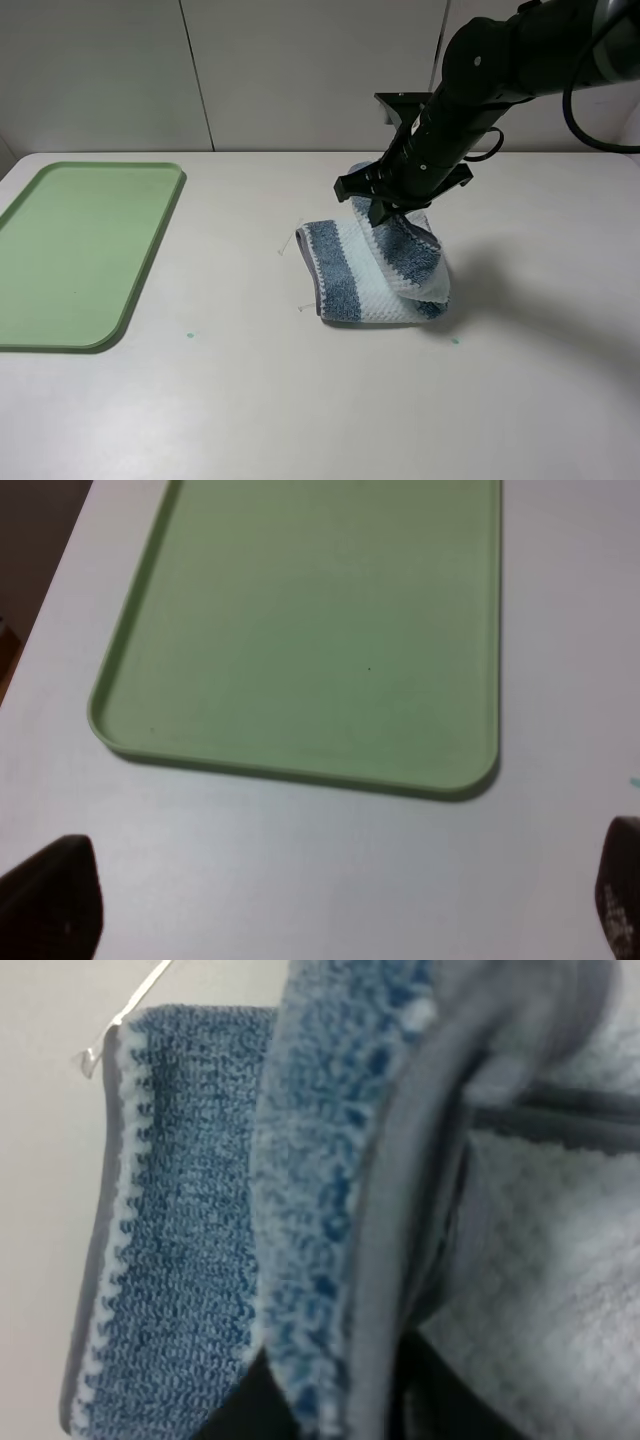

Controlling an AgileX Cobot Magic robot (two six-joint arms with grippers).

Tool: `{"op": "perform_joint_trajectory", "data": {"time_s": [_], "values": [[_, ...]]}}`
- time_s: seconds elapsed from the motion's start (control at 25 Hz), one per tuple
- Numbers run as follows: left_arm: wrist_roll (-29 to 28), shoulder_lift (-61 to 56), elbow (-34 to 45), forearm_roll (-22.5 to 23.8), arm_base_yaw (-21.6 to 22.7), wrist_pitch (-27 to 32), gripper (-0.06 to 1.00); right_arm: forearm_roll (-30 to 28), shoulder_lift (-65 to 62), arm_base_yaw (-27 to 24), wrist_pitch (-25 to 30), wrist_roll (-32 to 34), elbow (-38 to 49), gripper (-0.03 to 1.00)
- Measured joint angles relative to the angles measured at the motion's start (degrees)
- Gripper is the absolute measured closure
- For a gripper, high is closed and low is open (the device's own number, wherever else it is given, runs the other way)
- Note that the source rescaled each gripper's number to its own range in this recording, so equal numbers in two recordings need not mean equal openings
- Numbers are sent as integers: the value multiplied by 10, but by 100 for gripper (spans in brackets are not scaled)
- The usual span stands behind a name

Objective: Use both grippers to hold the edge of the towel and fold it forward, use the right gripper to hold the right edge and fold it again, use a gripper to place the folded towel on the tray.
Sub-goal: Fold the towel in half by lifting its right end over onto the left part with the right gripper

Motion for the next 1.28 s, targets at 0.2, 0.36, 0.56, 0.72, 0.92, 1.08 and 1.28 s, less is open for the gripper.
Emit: {"op": "perform_joint_trajectory", "data": {"time_s": [0.2,0.36,0.56,0.72,0.92,1.08,1.28], "values": [[0,0,0,0,0,0,-5,18,0,0,-1,-2,0,31],[0,0,0,0,0,0,-5,50,0,0,-1,13,0,15],[0,0,0,0,0,0,-5,63,0,0,-2,30,0,13],[0,0,0,0,0,0,-5,65,0,0,-4,32,0,13],[0,0,0,0,0,0,-5,60,0,0,-13,31,0,12],[0,0,0,0,0,0,-5,54,0,0,-14,5,0,0],[0,0,0,0,0,0,-5,54,0,0,-17,-11,0,-3]]}}
